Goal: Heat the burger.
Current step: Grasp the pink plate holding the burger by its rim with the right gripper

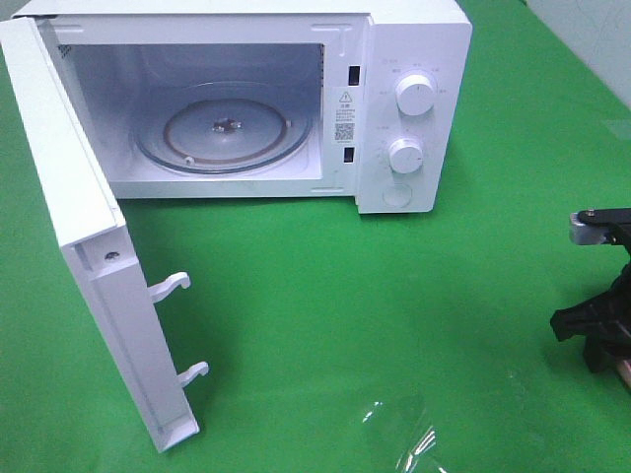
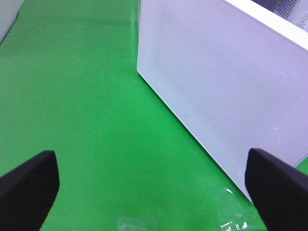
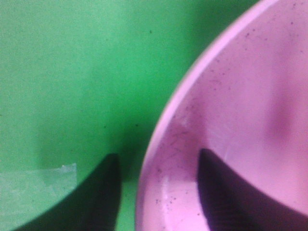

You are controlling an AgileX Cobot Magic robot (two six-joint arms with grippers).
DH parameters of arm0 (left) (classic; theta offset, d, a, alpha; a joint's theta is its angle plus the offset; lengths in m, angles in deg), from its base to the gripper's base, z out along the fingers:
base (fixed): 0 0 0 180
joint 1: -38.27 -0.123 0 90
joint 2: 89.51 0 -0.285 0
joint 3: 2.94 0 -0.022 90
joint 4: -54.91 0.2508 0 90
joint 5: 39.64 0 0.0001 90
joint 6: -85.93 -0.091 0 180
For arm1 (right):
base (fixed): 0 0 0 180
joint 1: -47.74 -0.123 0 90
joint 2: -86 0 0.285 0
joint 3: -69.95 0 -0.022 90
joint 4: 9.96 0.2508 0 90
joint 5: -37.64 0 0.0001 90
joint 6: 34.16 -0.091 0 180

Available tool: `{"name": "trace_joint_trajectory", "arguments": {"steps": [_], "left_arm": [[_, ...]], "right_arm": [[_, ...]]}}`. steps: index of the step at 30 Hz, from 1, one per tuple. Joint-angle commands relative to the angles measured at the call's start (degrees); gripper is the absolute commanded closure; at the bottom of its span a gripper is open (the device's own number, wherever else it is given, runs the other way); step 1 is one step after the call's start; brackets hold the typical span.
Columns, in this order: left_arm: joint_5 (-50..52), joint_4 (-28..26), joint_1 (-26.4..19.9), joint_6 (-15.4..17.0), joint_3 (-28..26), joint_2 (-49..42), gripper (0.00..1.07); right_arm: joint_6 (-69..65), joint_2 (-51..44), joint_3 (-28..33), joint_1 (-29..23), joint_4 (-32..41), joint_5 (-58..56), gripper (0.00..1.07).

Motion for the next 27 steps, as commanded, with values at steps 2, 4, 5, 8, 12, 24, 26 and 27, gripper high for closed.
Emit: {"name": "trace_joint_trajectory", "arguments": {"steps": [2, 4, 5, 8, 12, 24, 26, 27], "left_arm": [[0.4, -0.2, -0.1, -0.1, 0.2, -0.9, 0.1], [0.4, -0.2, -0.1, -0.1, 0.2, -0.9, 0.1], [0.4, -0.2, -0.1, -0.1, 0.2, -0.9, 0.1], [0.4, -0.2, -0.1, -0.1, 0.2, -0.9, 0.1], [0.4, -0.2, -0.1, -0.1, 0.2, -0.9, 0.1], [0.4, -0.2, -0.1, -0.1, 0.2, -0.9, 0.1], [0.4, -0.2, -0.1, -0.1, 0.2, -0.9, 0.1], [0.4, -0.2, -0.1, -0.1, 0.2, -0.9, 0.1]], "right_arm": [[0.0, 0.7, 0.3, 0.2, -0.6, -1.1, 0.88], [0.1, 0.7, 0.3, 0.2, -0.6, -1.1, 1.0], [0.1, 0.7, 0.3, 0.2, -0.6, -1.3, 1.07], [0.1, 0.7, 0.3, 0.2, -0.6, -1.4, 1.07], [-1.8, 0.7, 0.3, 0.0, 0.1, -3.1, 1.07], [-8.3, 0.7, 0.0, -1.3, -5.1, -6.5, 1.07], [-10.5, 0.7, 0.0, -2.4, -6.9, -7.2, 1.07], [-10.5, 0.7, 0.0, -2.4, -6.9, -7.2, 1.07]]}}
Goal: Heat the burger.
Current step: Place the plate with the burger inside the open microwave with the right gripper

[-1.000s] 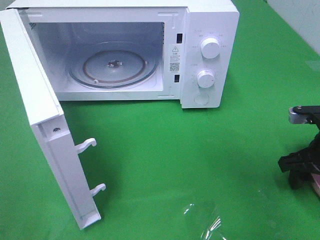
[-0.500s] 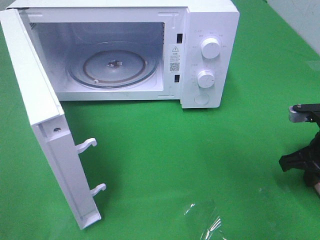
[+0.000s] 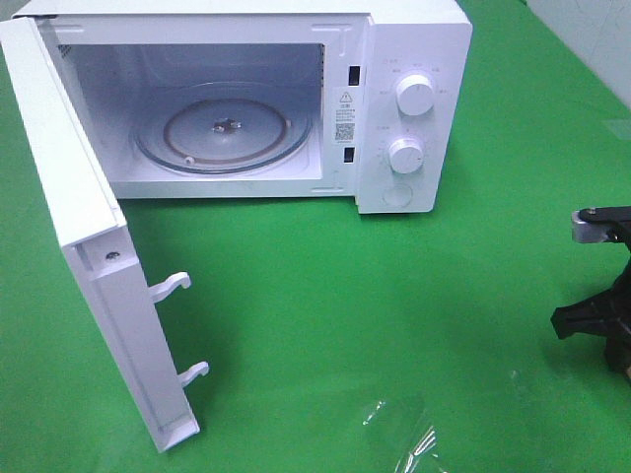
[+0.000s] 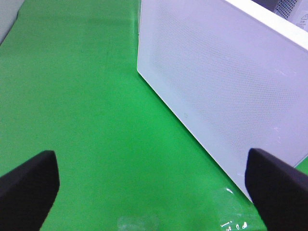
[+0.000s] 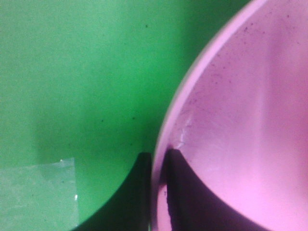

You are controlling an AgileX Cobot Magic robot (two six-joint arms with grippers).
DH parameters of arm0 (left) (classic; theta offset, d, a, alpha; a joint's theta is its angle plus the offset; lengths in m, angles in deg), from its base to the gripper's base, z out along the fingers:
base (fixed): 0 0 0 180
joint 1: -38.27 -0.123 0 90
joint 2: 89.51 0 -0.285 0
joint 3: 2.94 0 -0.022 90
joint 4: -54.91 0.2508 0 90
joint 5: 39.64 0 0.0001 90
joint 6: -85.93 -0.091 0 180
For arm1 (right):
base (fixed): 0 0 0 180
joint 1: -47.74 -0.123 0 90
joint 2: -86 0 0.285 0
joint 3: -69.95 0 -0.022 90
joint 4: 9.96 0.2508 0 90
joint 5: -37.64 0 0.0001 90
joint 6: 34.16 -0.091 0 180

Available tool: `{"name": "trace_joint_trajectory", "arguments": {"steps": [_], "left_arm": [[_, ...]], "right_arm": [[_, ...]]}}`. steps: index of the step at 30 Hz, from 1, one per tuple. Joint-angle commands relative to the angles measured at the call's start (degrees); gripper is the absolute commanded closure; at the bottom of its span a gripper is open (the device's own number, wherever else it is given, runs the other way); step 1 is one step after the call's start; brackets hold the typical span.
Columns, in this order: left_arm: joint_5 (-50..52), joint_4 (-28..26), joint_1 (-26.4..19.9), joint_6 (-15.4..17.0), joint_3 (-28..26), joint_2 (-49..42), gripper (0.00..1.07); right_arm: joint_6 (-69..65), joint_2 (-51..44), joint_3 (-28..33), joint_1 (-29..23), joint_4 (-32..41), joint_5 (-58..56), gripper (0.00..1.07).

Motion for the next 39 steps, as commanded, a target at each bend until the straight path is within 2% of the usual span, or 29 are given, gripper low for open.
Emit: {"name": "trace_joint_trajectory", "arguments": {"steps": [1, 6, 13, 24, 29, 39], "left_arm": [[0.4, -0.2, -0.1, -0.1, 0.2, -0.9, 0.1], [0.4, -0.2, -0.1, -0.1, 0.2, -0.9, 0.1], [0.4, -0.2, -0.1, -0.1, 0.2, -0.9, 0.1], [0.4, -0.2, -0.1, -0.1, 0.2, -0.9, 0.1], [0.4, -0.2, -0.1, -0.1, 0.2, -0.9, 0.1], [0.4, -0.2, -0.1, -0.1, 0.2, -0.9, 0.1]], "right_arm": [[-5.0, 0.9, 0.7, -1.7, -3.6, -3.6, 1.07], [-9.9, 0.9, 0.7, -5.4, -8.1, -6.6, 1.07], [-11.7, 0.9, 0.7, -10.9, -10.6, -9.7, 1.07], [-13.9, 0.9, 0.7, -16.2, -14.3, -15.8, 1.07], [-13.9, -0.5, 0.7, -17.2, -14.5, -17.3, 1.07], [-12.7, -10.6, 0.7, -17.4, -16.0, -23.6, 1.07]]}}
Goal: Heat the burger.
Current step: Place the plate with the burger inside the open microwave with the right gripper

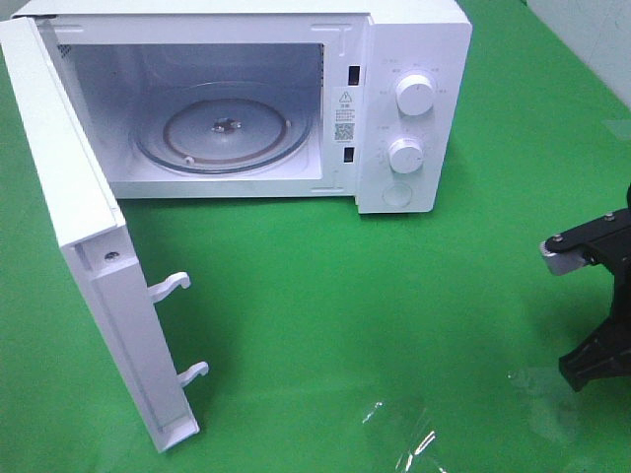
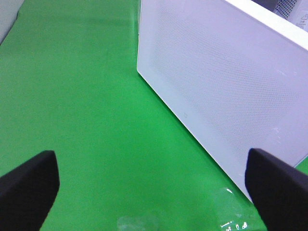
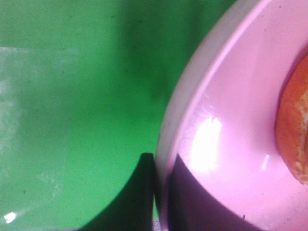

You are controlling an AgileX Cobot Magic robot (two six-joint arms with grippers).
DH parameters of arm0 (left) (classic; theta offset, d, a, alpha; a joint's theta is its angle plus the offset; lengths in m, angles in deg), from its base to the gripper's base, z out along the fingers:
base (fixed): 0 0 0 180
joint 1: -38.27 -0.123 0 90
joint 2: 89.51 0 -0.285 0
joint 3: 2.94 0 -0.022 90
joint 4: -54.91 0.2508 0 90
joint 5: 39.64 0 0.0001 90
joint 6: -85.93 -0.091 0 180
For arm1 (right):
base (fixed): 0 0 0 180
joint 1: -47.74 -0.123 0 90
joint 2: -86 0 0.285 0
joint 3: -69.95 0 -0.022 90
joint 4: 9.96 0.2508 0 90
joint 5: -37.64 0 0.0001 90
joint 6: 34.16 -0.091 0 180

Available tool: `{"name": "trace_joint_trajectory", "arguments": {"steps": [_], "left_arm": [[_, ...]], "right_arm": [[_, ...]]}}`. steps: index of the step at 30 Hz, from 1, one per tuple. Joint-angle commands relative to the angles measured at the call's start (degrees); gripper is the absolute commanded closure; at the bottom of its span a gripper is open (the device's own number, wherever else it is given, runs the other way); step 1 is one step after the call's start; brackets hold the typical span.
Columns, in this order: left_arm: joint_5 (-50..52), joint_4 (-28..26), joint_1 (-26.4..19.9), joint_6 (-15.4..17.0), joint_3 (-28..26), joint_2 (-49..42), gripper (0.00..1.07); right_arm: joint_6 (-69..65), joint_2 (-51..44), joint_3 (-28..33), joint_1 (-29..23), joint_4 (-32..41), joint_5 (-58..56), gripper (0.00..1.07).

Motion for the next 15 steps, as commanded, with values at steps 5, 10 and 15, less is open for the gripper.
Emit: {"name": "trace_joint_trajectory", "arguments": {"steps": [5, 10, 15], "left_arm": [[0.4, -0.2, -0.1, -0.1, 0.2, -0.9, 0.1], [0.4, -0.2, -0.1, -0.1, 0.2, -0.9, 0.1], [0.4, -0.2, -0.1, -0.1, 0.2, -0.9, 0.1]], "right_arm": [[0.5, -6.5, 0.2, -0.2, -3.2, -7.0, 1.07], [0.5, -9.6, 0.2, -0.2, -3.2, -8.9, 1.07], [0.6, -11.2, 0.2, -3.2, -3.2, -10.6, 1.07]]}}
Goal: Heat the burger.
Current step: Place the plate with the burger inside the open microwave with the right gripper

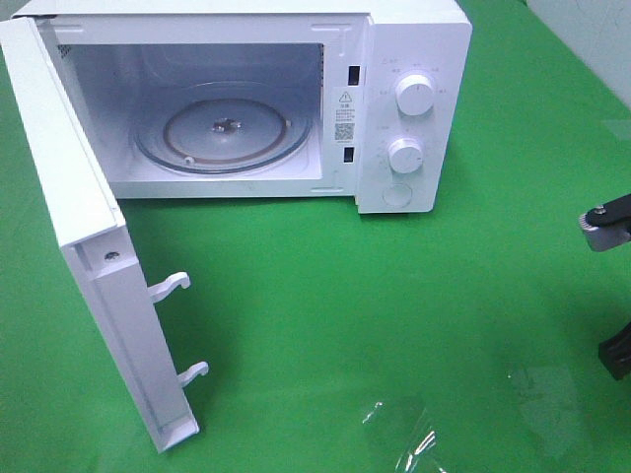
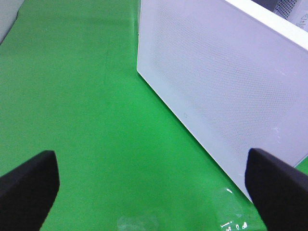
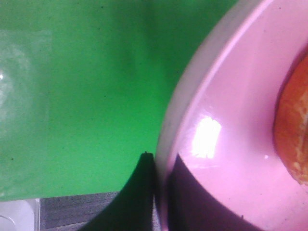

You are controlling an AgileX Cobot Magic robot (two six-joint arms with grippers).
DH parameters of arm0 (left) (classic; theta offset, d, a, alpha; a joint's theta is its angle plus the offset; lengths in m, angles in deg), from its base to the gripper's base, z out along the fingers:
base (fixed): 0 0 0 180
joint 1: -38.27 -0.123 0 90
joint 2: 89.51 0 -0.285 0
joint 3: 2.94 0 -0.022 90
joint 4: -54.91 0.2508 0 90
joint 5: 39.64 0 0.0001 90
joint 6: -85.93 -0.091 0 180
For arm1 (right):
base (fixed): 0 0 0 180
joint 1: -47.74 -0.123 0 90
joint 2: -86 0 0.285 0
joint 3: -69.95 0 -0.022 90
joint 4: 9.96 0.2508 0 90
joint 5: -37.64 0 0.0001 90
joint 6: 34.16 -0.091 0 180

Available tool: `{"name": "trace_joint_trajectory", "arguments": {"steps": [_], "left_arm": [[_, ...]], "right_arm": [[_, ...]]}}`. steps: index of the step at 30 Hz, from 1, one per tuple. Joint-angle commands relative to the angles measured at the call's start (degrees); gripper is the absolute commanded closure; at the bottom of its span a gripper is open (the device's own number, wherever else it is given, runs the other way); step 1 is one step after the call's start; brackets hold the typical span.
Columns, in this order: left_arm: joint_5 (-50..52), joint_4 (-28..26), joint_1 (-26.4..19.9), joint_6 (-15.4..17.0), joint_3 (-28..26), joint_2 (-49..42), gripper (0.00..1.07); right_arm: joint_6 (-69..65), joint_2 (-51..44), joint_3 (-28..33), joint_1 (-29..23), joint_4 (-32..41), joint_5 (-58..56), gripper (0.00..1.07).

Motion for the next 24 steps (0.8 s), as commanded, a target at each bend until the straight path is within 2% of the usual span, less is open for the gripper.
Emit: {"name": "trace_joint_trajectory", "arguments": {"steps": [1, 3, 6, 12, 17, 19, 24], "left_arm": [[0.4, -0.2, -0.1, -0.1, 0.2, -0.9, 0.1], [0.4, -0.2, -0.1, -0.1, 0.2, -0.9, 0.1], [0.4, -0.2, -0.1, -0.1, 0.2, -0.9, 0.1], [0.4, -0.2, -0.1, -0.1, 0.2, -0.9, 0.1], [0.4, -0.2, -0.1, -0.1, 0.2, -0.9, 0.1], [0.4, -0.2, -0.1, -0.1, 0.2, -0.9, 0.1], [0.4, -0.2, -0.1, -0.1, 0.2, -0.9, 0.1]], "right_arm": [[0.5, -1.0, 0.1, -1.7, -2.8, -2.6, 1.07], [0.6, -1.8, 0.2, -5.2, -3.1, -4.3, 1.07], [0.6, -2.0, 0.2, -6.0, -3.1, -4.5, 1.07], [1.9, -3.8, 0.2, -11.6, -3.4, -5.8, 1.07], [2.1, -3.8, 0.2, -13.9, -3.5, -6.1, 1.07], [2.2, -3.8, 0.2, -17.4, -4.2, -6.9, 1.07], [2.2, -3.8, 0.2, -19.9, -4.5, -7.2, 1.07]]}}
